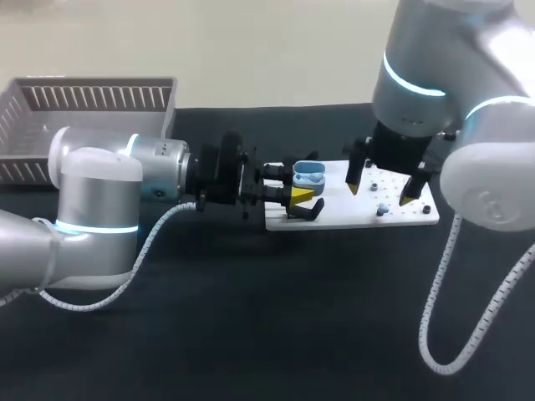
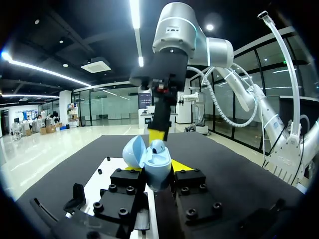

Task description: Pick up each earbud case from the left stands, insert the matching earbuds, close the lid, and place the case in the box.

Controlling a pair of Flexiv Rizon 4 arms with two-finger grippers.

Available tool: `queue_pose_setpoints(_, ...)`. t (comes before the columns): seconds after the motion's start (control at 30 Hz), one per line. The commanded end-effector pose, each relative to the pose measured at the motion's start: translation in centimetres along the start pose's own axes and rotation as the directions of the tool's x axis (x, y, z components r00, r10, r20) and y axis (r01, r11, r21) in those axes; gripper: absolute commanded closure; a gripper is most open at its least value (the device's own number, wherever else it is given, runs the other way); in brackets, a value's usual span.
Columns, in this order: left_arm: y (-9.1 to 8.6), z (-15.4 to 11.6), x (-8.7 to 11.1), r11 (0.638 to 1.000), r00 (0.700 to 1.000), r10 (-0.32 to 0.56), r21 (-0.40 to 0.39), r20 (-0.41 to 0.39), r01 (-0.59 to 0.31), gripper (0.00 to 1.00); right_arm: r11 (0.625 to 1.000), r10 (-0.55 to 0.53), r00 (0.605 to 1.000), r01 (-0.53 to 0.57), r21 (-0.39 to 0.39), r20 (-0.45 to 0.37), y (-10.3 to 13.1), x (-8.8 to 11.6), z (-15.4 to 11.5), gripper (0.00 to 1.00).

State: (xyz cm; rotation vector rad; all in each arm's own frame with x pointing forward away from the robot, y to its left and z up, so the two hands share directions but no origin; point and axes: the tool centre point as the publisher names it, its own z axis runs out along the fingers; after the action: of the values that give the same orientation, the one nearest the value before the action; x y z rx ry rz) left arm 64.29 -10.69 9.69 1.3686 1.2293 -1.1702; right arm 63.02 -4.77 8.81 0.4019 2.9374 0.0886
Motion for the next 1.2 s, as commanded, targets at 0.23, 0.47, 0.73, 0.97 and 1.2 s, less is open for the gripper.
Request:
queue_pose_setpoints(0.23,-0.1,0.0,0.0,1.000,1.000,0.002,-0.006,0.000,-0.002,1.00,0.999,-0.046,0.999,0.046,-0.002,-0.017,-0.4,-1.4,3.1,0.33)
queue_pose_setpoints(0.47,-0.1,0.0,0.0,1.000,1.000,0.002,-0.006,0.000,-0.002,1.00,0.999,-0.048,0.998,0.048,-0.010,-0.031,-1.5,-1.1,4.4,0.46)
queue_pose_setpoints(0.73,-0.1,0.0,0.0,1.000,1.000,0.002,-0.006,0.000,-0.002,1.00,0.999,-0.031,0.999,0.030,-0.034,-0.024,-1.9,-1.4,4.5,0.55)
queue_pose_setpoints(0.97,-0.1,0.0,0.0,1.000,1.000,0.002,-0.006,0.000,-0.002,1.00,0.999,-0.034,0.999,0.033,-0.041,-0.026,-1.8,-1.6,5.2,0.57)
queue_pose_setpoints(1.2,-0.1,0.0,0.0,1.000,1.000,0.002,-0.006,0.000,-0.002,1.00,0.999,-0.031,0.999,0.029,-0.032,-0.043,-1.8,-1.9,6.5,0.60)
